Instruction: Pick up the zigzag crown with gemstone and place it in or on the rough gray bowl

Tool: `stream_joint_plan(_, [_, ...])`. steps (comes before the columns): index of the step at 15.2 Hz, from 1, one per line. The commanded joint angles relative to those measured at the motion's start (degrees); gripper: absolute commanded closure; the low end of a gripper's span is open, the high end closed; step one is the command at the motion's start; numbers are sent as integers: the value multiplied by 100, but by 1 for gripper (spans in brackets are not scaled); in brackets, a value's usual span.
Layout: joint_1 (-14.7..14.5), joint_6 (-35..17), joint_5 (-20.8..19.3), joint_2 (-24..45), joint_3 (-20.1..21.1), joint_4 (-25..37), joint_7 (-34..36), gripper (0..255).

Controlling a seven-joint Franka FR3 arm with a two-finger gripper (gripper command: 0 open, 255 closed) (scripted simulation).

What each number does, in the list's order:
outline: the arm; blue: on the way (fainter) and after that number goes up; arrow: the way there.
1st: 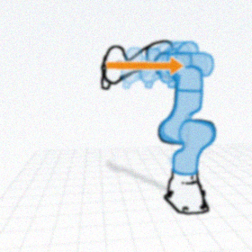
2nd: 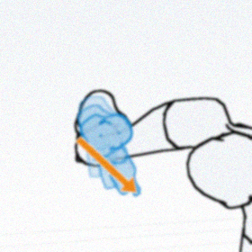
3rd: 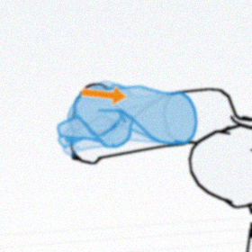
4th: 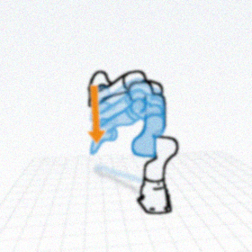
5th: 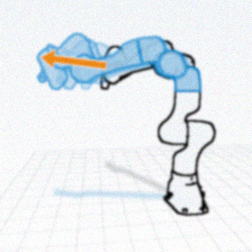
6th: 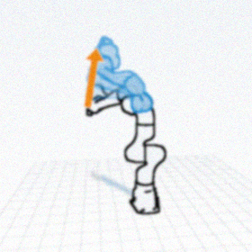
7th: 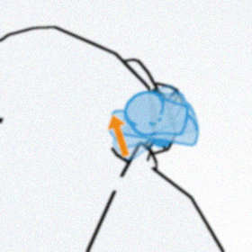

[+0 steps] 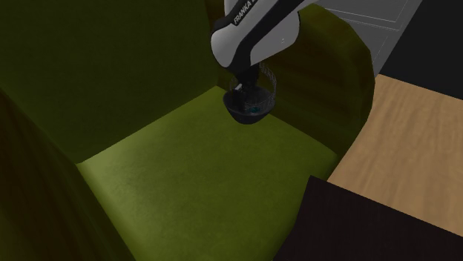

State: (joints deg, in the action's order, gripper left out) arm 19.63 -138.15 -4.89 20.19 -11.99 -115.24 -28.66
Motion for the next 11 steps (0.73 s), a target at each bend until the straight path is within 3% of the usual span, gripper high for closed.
stream_joint_plan(1, [-27, 217, -29, -191, -12, 27, 9, 0])
stream_joint_plan(3, [-68, 503, -65, -415, -19, 88, 34, 0])
stream_joint_plan(11, [-67, 504, -65, -415, -18, 88, 34, 0])
